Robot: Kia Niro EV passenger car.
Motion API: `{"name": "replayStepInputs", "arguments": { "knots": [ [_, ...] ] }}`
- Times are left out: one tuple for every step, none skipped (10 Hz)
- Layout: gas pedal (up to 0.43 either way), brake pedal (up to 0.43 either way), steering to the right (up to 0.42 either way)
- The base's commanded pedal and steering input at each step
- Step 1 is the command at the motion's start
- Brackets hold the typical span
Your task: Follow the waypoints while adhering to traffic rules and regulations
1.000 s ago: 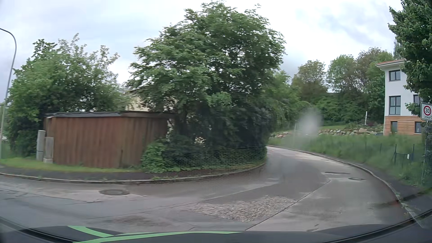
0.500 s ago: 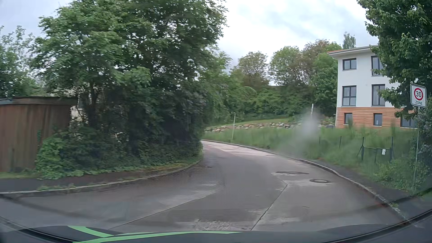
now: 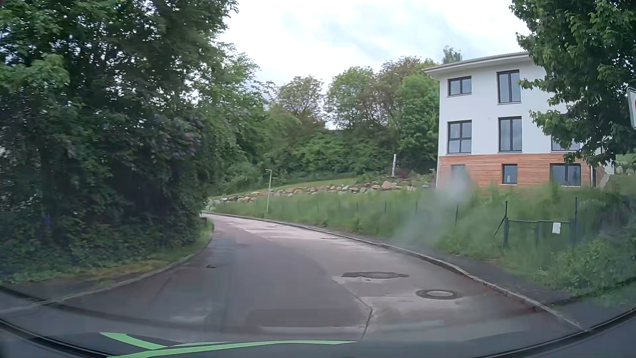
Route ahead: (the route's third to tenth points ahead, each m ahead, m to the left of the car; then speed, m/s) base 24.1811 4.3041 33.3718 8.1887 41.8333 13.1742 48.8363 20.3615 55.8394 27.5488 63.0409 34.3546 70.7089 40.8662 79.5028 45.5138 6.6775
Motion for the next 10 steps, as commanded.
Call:
{"name": "replayStepInputs", "arguments": {
  "knots": [
    [0.319,0.000,0.093],
    [0.319,0.000,0.068],
    [0.319,0.000,0.045],
    [0.319,0.000,0.023],
    [0.319,0.000,0.009],
    [0.319,0.000,-0.001],
    [0.319,0.000,-0.001],
    [0.319,0.000,-0.007],
    [0.319,0.000,-0.024],
    [0.319,0.000,-0.048]
  ]
}}
